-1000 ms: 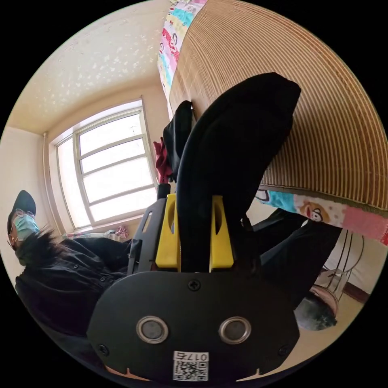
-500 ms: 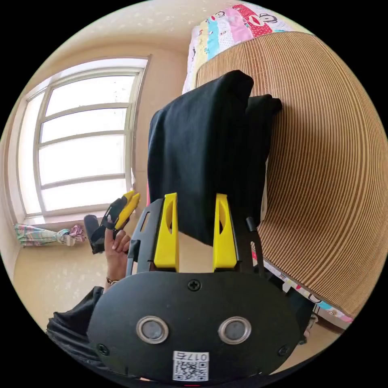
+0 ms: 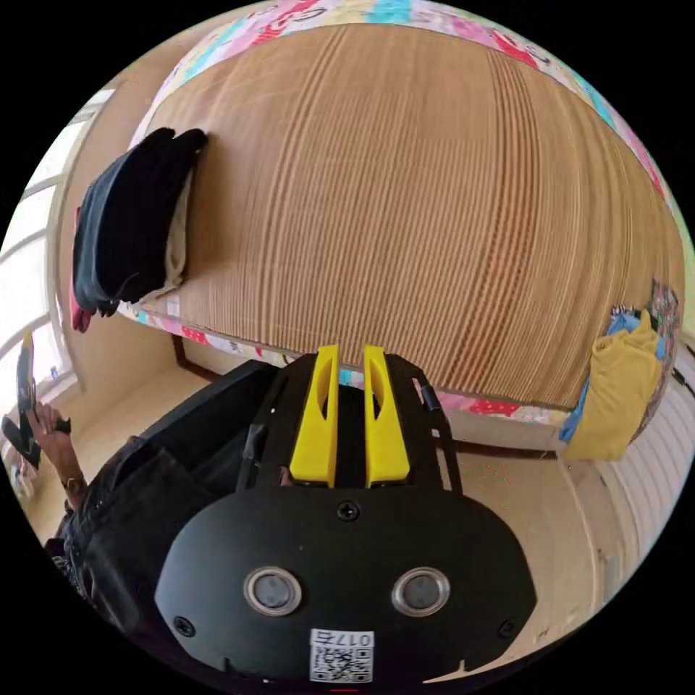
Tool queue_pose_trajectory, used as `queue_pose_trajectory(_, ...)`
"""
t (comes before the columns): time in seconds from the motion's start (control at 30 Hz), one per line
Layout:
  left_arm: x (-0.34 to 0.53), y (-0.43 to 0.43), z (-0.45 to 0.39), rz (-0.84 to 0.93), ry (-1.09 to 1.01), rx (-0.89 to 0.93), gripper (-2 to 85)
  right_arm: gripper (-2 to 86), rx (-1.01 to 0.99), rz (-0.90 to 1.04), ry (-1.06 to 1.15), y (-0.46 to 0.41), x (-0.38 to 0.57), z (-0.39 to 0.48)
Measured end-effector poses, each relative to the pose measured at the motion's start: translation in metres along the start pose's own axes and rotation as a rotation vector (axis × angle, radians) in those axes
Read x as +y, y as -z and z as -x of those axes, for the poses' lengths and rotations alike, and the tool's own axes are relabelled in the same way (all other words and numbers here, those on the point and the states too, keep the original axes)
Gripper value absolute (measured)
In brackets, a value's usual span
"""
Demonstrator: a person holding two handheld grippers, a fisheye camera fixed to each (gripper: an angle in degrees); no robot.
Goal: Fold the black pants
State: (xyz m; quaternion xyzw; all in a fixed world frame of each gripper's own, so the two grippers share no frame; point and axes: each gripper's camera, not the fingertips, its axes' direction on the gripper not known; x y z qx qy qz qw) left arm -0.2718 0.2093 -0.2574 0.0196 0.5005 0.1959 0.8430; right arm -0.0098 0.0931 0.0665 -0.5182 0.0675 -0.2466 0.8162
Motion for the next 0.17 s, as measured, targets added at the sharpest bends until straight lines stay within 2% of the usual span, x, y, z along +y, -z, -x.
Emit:
queue_pose_trajectory(0.07,-0.011,0.004,-0.049,-0.069,-0.192,-0.035,3.7,5.6,-0.040,-0.055,-0.287,0.017,0.056,-0.104)
queue_pose_trajectory(0.17,-0.025,0.004,-0.115,-0.140,-0.419,-0.051,2.2,4.2,-0.115,-0.229,-0.554,0.048,0.140,-0.191)
